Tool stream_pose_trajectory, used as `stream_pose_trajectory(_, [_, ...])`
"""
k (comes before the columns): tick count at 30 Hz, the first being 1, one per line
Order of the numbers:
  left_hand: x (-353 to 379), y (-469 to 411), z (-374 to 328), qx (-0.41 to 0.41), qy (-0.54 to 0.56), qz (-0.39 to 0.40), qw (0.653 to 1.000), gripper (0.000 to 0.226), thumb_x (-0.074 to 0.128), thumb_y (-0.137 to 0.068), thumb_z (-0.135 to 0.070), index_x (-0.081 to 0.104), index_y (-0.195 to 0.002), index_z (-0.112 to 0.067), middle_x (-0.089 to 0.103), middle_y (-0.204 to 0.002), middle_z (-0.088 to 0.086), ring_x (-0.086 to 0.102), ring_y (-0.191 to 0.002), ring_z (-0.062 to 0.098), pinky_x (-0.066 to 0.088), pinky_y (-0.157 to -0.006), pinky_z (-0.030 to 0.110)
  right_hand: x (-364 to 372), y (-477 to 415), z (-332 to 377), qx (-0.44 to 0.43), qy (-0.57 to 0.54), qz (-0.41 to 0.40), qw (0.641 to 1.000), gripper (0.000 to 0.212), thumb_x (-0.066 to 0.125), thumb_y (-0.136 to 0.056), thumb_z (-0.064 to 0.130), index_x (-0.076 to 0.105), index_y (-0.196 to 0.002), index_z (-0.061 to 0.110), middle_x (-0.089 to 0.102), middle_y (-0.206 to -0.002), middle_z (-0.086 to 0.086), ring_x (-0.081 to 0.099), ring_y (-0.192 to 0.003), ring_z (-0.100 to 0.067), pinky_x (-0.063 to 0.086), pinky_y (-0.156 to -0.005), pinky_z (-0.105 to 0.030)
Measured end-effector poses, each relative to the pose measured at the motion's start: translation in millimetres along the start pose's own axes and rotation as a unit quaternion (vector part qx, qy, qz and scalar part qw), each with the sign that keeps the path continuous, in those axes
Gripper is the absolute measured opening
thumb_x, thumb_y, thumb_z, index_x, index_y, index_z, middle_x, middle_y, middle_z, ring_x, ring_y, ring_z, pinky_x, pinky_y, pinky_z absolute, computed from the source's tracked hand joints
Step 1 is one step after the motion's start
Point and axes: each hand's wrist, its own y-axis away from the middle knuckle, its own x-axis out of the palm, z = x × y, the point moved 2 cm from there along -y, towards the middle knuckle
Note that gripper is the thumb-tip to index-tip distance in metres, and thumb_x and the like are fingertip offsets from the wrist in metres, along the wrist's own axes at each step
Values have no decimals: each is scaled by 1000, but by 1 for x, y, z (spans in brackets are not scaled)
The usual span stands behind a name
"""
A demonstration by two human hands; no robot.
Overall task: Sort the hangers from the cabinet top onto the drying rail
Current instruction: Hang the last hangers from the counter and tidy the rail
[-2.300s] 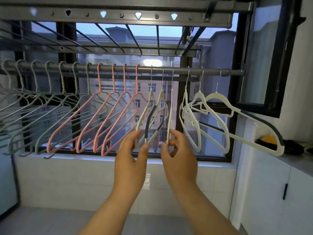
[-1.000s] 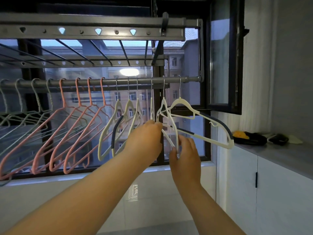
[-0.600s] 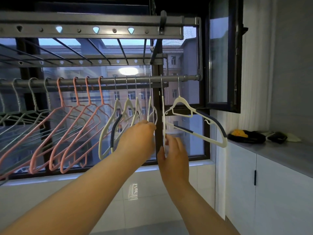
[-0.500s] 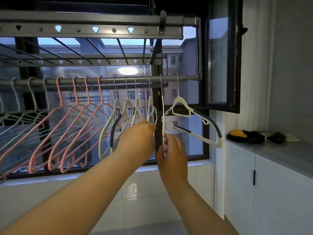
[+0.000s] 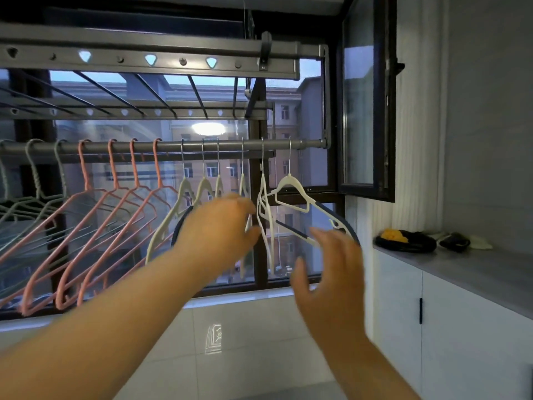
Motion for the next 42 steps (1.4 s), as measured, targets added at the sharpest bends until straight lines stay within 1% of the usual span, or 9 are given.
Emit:
stream_pose_trajectory(3, [-18, -32, -6, 62, 1, -52, 997, 29, 51, -89, -29, 58, -115, -19, 58, -121, 2, 54, -97, 14, 40, -82, 26, -18, -30, -31, 59, 51, -36, 996, 35, 58, -79, 14, 59, -110, -3, 61, -108, -22, 50, -107, -29, 33, -91, -31])
stream_pose_trajectory(6, [-21, -83, -18, 123, -24, -43, 991, 28, 45, -92, -23, 58, -116, -17, 59, -121, 5, 55, -105, 20, 40, -85, 29, -20, -52, -65, 175, 111, 56, 977, 50, 60, -85, 16, 44, -131, 4, 46, -135, -15, 36, -127, -31, 28, -103, -38])
stream_pose_trajectory(10, [-6, -156, -29, 112, -57, -11, 992, 35, 42, -94, -24, 48, -127, -17, 50, -131, 9, 49, -116, 26, 40, -93, 37, -12, -59, -92, 230, 99, 129, 959, 50, 54, -90, 26, 38, -136, 11, 53, -126, -9, 50, -113, -25, 43, -89, -35])
stream_pose_trajectory(13, [14, -193, -35, 91, -67, 60, 992, 41, 44, -93, -23, 40, -133, -15, 44, -135, 12, 46, -117, 29, 37, -98, 41, -4, -56, -101, 205, 64, 130, 968, 28, 50, -92, 22, 52, -119, 13, 53, -82, 3, 51, -71, -10, 39, -58, -18])
stream_pose_trajectory(16, [29, -212, -36, 93, -66, 106, 988, 33, 45, -92, -17, 46, -125, -13, 50, -112, 12, 47, -94, 22, 37, -84, 35, 2, -52, -106, 184, 33, 129, 974, 18, 47, -93, 24, 56, -105, 15, 44, -66, 11, 41, -57, -1, 30, -49, -12])
stream_pose_trajectory(22, [32, -229, -25, 82, -59, 129, 986, 35, 50, -90, -15, 48, -125, -11, 54, -110, 14, 45, -93, 23, 34, -85, 33, 10, -41, -98, 128, 1, 133, 983, 7, 41, -94, 31, 46, -93, 26, 43, -69, 15, 40, -57, 5, 32, -49, -5])
stream_pose_trajectory(26, [33, -234, -16, 62, -39, 141, 987, 50, 54, -88, -16, 39, -135, -9, 51, -124, 16, 47, -113, 30, 34, -98, 38, 17, -37, -95, 110, -24, 146, 983, 24, 39, -94, 33, 50, -113, 23, 56, -93, 10, 46, -77, 2, 34, -67, -1])
stream_pose_trajectory(37, [30, -240, -7, 89, -57, 145, 984, 47, 56, -88, -24, 44, -131, -12, 53, -123, 14, 47, -111, 29, 33, -96, 38, 36, -19, -68, 88, -101, 131, 982, 30, 43, -92, 36, 51, -119, 24, 44, -85, 19, 42, -71, 2, 31, -63, 0])
stream_pose_trajectory(42, [21, -242, -6, 95, -76, 152, 981, 51, 57, -86, -30, 45, -131, -9, 54, -126, 14, 48, -113, 29, 34, -99, 38, 44, -22, -52, 51, -53, 146, 987, 21, 58, -87, 24, 65, -100, 9, 70, -85, -1, 61, -70, -11, 41, -73, -8])
